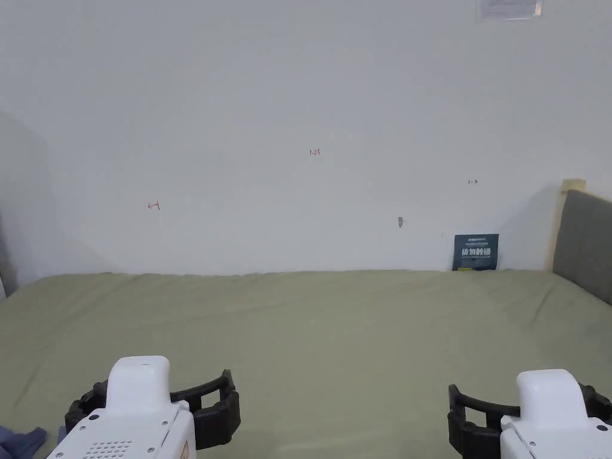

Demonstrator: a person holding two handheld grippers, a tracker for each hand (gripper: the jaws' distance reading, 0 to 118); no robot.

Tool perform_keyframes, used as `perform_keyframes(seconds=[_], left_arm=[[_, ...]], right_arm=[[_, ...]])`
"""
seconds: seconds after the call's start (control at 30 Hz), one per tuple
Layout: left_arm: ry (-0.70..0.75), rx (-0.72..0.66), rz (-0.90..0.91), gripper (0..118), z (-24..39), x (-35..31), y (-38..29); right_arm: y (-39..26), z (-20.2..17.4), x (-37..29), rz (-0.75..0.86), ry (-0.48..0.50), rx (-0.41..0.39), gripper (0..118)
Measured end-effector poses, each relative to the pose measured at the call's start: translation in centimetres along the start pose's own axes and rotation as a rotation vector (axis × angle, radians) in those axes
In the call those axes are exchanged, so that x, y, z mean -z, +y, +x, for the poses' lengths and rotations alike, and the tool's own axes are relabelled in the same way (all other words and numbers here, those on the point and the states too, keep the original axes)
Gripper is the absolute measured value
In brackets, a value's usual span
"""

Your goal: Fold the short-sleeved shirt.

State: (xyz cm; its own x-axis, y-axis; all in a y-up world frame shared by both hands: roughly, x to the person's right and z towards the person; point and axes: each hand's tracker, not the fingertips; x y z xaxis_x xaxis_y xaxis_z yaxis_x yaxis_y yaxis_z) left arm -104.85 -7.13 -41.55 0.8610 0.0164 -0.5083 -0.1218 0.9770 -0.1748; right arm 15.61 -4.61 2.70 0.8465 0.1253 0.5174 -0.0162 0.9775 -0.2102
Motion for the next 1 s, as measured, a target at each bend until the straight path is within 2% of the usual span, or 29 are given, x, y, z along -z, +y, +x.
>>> perform_keyframes(seconds=[0.07,0.1,0.13,0.17,0.2,0.23,0.27,0.3,0.37,0.47,0.67,0.77,0.83,1.0], left_arm=[[0.003,0.0,-0.001,112,-0.3,-0.1,-0.1],[0.006,-0.001,-0.001,103,-0.4,-0.2,-0.1],[0.008,0.0,-0.004,82,-0.6,-0.3,-0.2],[-0.007,0.008,-0.022,39,0.4,1.0,-0.8],[-0.019,0.013,-0.034,0,1.4,2.0,-1.3],[0.001,-0.001,-0.034,0,0.1,0.7,-2.3],[0.01,-0.007,-0.024,0,-0.7,0.1,-2.1],[0.004,-0.005,-0.04,0,-0.3,0.7,-3.1],[0.008,-0.018,-0.037,0,-0.6,0.5,-3.9],[0.017,-0.014,-0.039,0,-1.1,0.1,-3.9],[0.017,-0.022,-0.048,0,-1.4,0.4,-5.1],[0.019,-0.016,-0.05,0,-1.8,0.4,-4.9],[0.031,-0.009,-0.048,0,-2.9,-0.2,-4.3],[0.1,0.005,-0.045,0,-9.3,-3.5,-2.6]], right_arm=[[0.1,0.0,0.0,-0.009,0.006,0.002,118],[0.1,0.0,0.0,-0.016,0.004,-0.004,115],[0.1,-0.1,0.0,-0.021,-0.002,-0.008,104],[0.1,-0.2,0.0,-0.026,-0.01,-0.014,72],[0.1,-0.3,0.0,-0.043,-0.039,-0.034,0],[0.0,-0.2,0.2,-0.049,-0.106,-0.03,0],[0.0,-0.3,0.2,0.005,-0.097,-0.023,0],[0.1,0.0,0.1,-0.038,-0.071,-0.018,0],[0.0,0.2,-0.1,-0.03,-0.078,0.006,0],[-0.1,0.3,-0.1,-0.028,-0.09,-0.013,0],[0.2,0.3,-0.2,-0.042,-0.064,0.005,0],[0.2,-0.4,-0.1,-0.051,-0.059,-0.008,0],[0.0,-1.1,0.0,-0.042,-0.066,-0.044,0],[0.6,-4.0,0.9,-0.045,0.007,-0.055,0]])
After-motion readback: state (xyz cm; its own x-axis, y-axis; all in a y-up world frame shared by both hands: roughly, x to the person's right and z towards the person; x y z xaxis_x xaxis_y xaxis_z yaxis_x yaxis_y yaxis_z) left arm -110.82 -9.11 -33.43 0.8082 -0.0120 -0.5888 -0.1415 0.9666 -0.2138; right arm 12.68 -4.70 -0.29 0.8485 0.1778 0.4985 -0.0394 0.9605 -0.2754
